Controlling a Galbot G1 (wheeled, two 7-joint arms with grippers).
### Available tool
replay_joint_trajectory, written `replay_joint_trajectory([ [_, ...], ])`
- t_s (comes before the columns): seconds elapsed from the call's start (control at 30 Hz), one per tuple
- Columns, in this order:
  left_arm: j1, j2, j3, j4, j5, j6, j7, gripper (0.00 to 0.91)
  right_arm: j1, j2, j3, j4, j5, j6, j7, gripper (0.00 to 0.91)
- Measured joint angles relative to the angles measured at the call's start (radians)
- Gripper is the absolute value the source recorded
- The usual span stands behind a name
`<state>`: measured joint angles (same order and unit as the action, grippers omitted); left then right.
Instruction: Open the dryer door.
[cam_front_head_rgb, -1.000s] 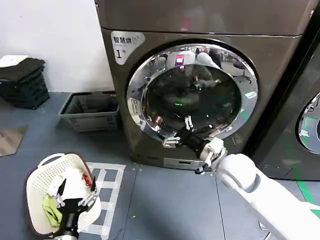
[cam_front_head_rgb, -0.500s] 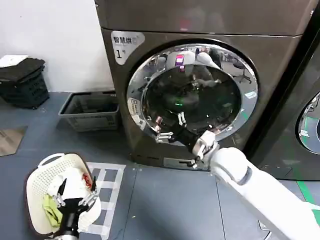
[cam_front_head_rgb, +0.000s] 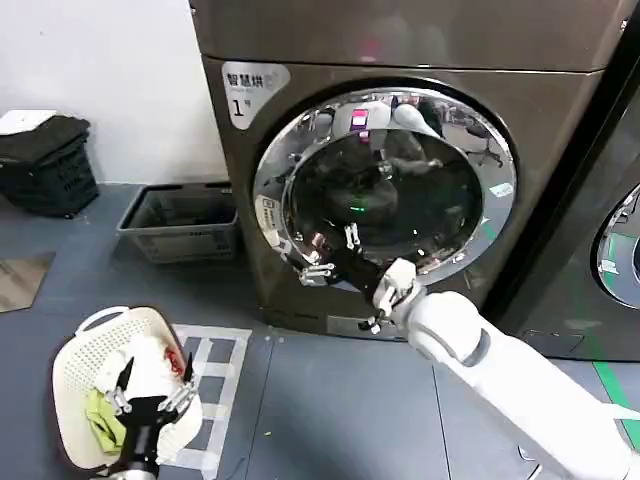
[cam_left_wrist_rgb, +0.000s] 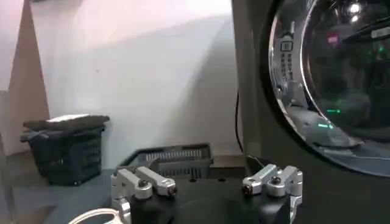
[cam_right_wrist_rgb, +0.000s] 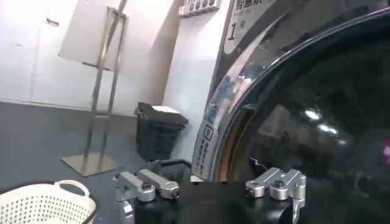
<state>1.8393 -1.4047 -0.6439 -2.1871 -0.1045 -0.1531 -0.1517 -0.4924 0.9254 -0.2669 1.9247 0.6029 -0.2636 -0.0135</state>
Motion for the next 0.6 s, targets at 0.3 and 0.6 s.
replay_joint_trajectory([
  [0.3, 0.000, 0.000, 0.000, 0.000, 0.000, -0.001, 0.000, 0.907, 0.019, 0.017, -0.017, -0.010, 0.033, -0.009, 0.013, 0.907],
  [0.6, 0.000, 0.000, -0.001, 0.000, 0.000, -0.001, 0.000, 0.907, 0.050, 0.036, -0.037, -0.036, 0.042, -0.007, 0.009, 0.907],
])
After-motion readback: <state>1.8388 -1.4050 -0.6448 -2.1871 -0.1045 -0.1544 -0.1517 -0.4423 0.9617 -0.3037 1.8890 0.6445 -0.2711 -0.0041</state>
